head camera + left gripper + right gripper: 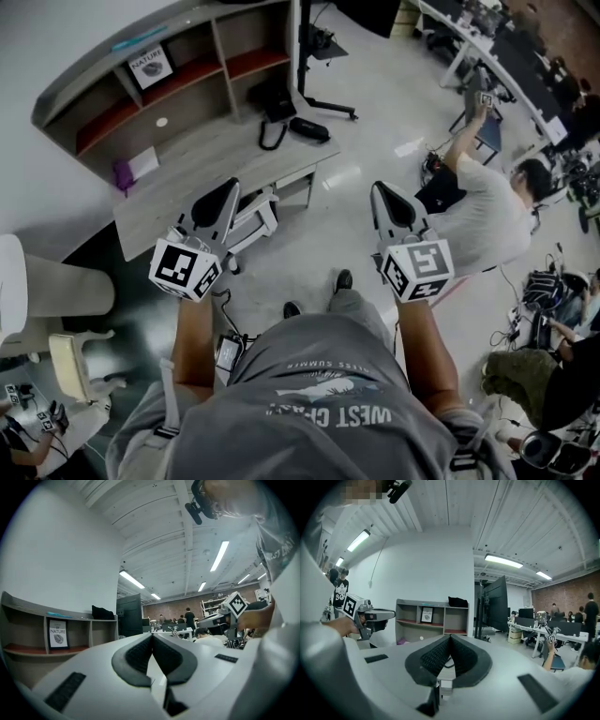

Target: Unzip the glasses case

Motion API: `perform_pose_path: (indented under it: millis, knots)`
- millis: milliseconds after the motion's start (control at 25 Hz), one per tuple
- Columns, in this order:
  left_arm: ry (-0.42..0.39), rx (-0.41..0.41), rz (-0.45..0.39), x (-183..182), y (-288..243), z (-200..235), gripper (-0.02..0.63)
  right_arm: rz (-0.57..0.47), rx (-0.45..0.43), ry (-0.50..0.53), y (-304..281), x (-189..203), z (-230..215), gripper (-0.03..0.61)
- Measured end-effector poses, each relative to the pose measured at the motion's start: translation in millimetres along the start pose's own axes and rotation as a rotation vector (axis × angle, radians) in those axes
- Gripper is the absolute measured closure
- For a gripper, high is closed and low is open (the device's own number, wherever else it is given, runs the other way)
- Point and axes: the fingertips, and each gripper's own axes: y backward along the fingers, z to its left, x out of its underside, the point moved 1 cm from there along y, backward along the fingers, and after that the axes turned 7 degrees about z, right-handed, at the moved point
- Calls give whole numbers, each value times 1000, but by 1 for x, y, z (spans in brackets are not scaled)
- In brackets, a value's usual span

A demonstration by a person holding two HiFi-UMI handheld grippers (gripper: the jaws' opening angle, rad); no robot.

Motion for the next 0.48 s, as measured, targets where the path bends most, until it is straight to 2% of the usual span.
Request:
perform_pose_path:
  millis: [480]
  knots:
    - [7,-53,20,7,-1,16,615,-11,-80,27,-53,-9,-4,568]
